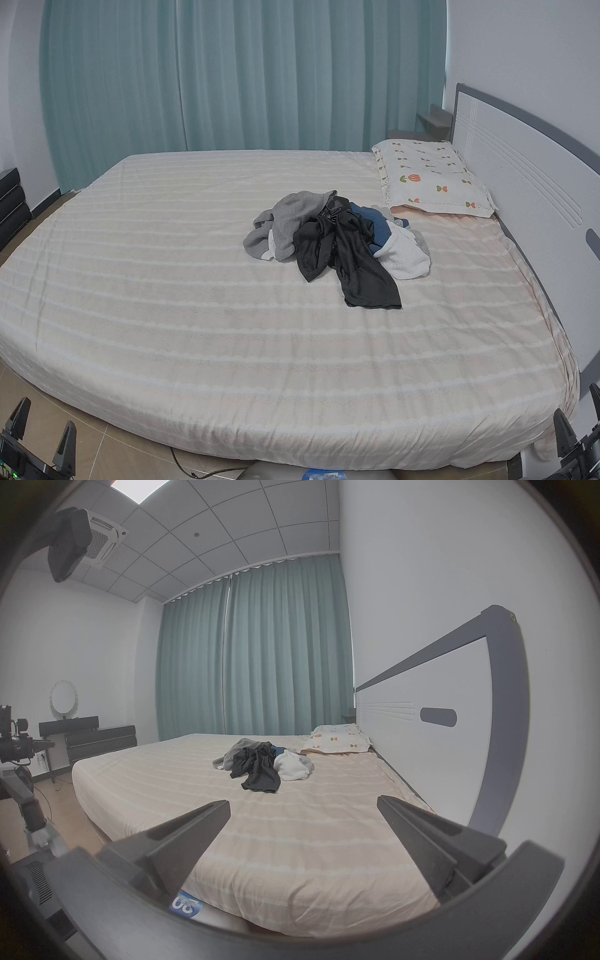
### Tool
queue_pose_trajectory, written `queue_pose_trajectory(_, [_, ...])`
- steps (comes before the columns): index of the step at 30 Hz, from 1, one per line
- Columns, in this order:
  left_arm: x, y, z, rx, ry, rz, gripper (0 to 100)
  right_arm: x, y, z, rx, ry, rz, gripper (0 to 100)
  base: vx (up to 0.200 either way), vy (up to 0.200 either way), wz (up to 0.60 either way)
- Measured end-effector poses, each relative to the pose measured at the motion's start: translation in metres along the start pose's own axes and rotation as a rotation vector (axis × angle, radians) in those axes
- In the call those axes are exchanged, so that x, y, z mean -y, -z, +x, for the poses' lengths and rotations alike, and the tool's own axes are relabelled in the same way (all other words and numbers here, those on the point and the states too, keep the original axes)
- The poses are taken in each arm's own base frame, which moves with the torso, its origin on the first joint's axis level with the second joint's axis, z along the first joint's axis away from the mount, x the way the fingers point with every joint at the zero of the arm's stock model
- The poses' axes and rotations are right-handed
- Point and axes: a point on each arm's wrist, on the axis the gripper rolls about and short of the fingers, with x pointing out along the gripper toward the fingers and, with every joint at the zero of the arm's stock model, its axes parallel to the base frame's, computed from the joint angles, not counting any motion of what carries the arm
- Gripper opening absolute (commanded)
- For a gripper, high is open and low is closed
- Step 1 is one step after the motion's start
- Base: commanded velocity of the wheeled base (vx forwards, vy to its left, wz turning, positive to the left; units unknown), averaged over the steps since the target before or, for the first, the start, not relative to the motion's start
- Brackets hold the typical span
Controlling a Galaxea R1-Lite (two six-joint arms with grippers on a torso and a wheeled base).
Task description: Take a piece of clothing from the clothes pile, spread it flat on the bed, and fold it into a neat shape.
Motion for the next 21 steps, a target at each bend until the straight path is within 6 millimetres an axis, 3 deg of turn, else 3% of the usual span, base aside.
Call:
queue_pose_trajectory(4, [0.0, 0.0, 0.0, 0.0, 0.0, 0.0, 100, 0.0, -0.002, 0.0, 0.008, -0.002, -0.002, 100, 0.0, 0.0, 0.0])
queue_pose_trajectory(12, [0.0, 0.0, 0.0, 0.0, 0.0, 0.0, 100, -0.001, -0.046, -0.003, 0.053, -0.025, 0.014, 100, 0.0, 0.0, 0.0])
queue_pose_trajectory(21, [0.0, 0.0, 0.0, 0.0, 0.0, 0.0, 100, -0.001, -0.072, 0.043, -0.156, -0.068, 0.065, 100, 0.0, 0.0, 0.0])
